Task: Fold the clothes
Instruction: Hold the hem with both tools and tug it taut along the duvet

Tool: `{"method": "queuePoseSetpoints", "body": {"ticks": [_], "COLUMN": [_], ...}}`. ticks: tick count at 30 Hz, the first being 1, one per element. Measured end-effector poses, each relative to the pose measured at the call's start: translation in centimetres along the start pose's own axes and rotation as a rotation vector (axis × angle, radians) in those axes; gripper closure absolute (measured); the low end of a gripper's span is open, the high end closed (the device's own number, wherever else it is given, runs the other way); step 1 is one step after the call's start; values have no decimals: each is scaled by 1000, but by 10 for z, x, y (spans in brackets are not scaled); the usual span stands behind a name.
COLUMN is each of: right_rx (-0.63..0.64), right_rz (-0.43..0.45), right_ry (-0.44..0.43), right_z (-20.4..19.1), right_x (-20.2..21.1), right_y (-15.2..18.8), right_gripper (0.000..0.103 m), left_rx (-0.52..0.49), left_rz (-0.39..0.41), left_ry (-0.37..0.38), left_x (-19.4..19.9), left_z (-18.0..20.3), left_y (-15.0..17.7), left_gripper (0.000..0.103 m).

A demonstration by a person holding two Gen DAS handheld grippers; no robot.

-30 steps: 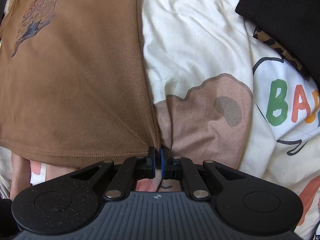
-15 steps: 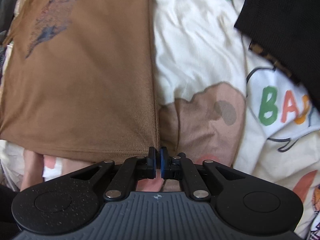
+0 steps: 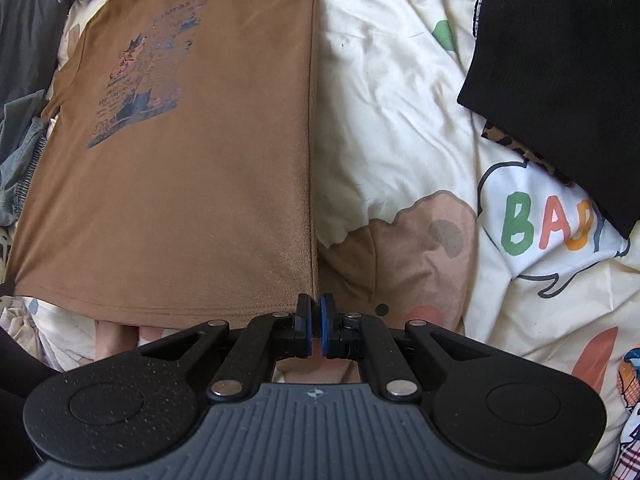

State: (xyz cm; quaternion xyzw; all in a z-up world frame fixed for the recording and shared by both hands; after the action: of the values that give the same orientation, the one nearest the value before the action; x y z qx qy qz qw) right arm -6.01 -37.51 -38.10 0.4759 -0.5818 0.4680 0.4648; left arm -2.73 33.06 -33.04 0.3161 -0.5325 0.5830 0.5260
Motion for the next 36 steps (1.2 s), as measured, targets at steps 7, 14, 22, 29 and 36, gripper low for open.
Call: {"method": "queuePoseSetpoints", "body": {"ticks": [7, 14, 22, 29, 36], "right_rx": [-15, -38, -66, -102, -185], "right_rz": [-22, -75, -100, -88, -101], "right_ry": [-3, 23, 58, 89, 74], "right_z": [-4, -3, -1, -1, 7], "right_x": [-19, -56, -86, -101, -99], "right_y": [2, 8, 9, 12, 14], "right_gripper": [101, 101, 101, 99, 95], "left_rx": [1, -1, 21, 57, 40], "left_rz": [-46, -116, -187, -216, -256], "left_ry": [-18, -46, -79, -103, -152], "left_x": [-25, -65, -97, -105, -99], "left_z": [-6, -15, -21, -23, -20], "left_y": [4, 17, 19, 16, 19], "left_gripper": [99, 99, 98, 95, 81]}}
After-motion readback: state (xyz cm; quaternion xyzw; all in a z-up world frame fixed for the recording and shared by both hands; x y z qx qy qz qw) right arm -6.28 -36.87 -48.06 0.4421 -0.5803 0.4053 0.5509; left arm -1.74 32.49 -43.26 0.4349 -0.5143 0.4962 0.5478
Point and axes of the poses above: each gripper's, at about its wrist camera, not at the fingertips, and x roughly against the way its jaws point, z to its right, y to its underside, the point moved 4 cm from there along -x, roughly the way its jaws point, and after that the axes turned 9 degrees about y, right-handed, at the moved point
